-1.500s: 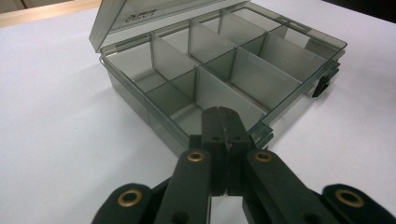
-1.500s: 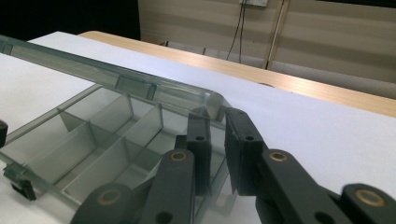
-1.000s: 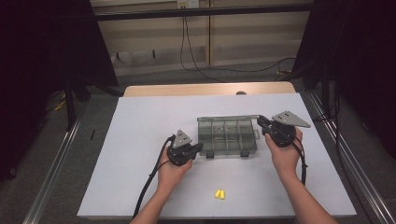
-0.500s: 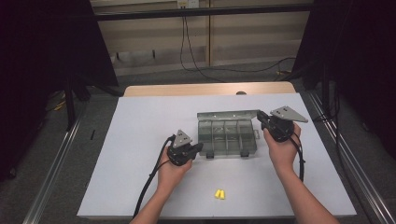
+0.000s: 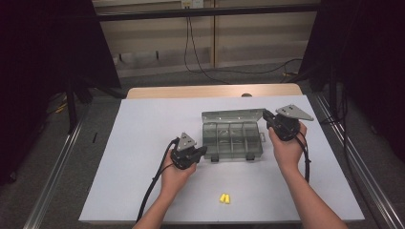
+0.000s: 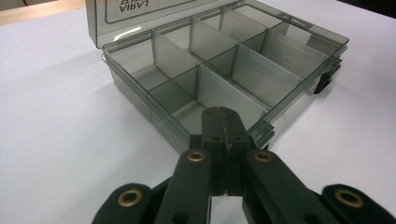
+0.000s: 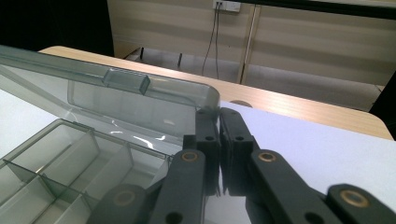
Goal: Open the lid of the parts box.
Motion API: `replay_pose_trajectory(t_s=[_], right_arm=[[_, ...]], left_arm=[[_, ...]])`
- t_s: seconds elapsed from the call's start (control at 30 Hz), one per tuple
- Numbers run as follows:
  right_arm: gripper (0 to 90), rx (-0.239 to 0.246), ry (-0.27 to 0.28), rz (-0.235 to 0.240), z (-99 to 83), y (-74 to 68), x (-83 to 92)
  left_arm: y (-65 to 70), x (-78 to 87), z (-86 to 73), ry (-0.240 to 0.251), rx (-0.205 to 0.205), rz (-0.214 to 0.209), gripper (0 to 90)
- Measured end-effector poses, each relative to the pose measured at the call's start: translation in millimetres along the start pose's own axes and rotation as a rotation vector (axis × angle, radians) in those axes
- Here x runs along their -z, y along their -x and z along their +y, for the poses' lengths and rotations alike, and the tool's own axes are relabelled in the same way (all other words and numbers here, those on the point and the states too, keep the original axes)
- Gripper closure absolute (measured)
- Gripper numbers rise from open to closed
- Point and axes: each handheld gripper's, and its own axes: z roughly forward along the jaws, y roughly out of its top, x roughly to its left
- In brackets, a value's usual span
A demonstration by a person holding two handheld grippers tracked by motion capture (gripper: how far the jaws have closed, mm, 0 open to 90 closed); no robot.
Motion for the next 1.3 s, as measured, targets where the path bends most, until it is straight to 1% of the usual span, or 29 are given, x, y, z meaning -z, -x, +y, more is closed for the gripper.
replay_pose_trajectory(t_s=[0.1, 0.2, 0.33, 0.37, 0.53, 1.3], right_arm=[[87.4, -0.002, 0.000, 0.000, 0.6, 0.2, -1.0], [87.5, 0.009, 0.005, -0.007, 0.9, -0.4, -2.2], [87.6, 0.005, 0.012, -0.010, 1.3, 0.1, -4.1], [87.6, 0.006, 0.013, -0.011, 1.7, 0.1, -4.7], [87.8, 0.031, 0.004, -0.022, 5.2, 0.1, -7.5], [88.2, 0.009, 0.006, -0.048, 13.3, 1.8, -20.1]], left_arm=[[-0.1, 0.0, 0.0, -0.001, -0.002, 0.000, 90.0], [0.1, -0.1, 0.0, 0.000, -0.001, 0.000, 90.0], [0.0, 0.0, 0.0, 0.000, -0.005, 0.003, 90.0], [0.2, -0.2, -0.1, 0.001, 0.003, 0.000, 90.0], [0.0, -0.2, 0.0, 0.001, 0.005, -0.001, 90.0], [-1.3, -0.2, 0.5, -0.001, 0.009, -0.006, 90.0]])
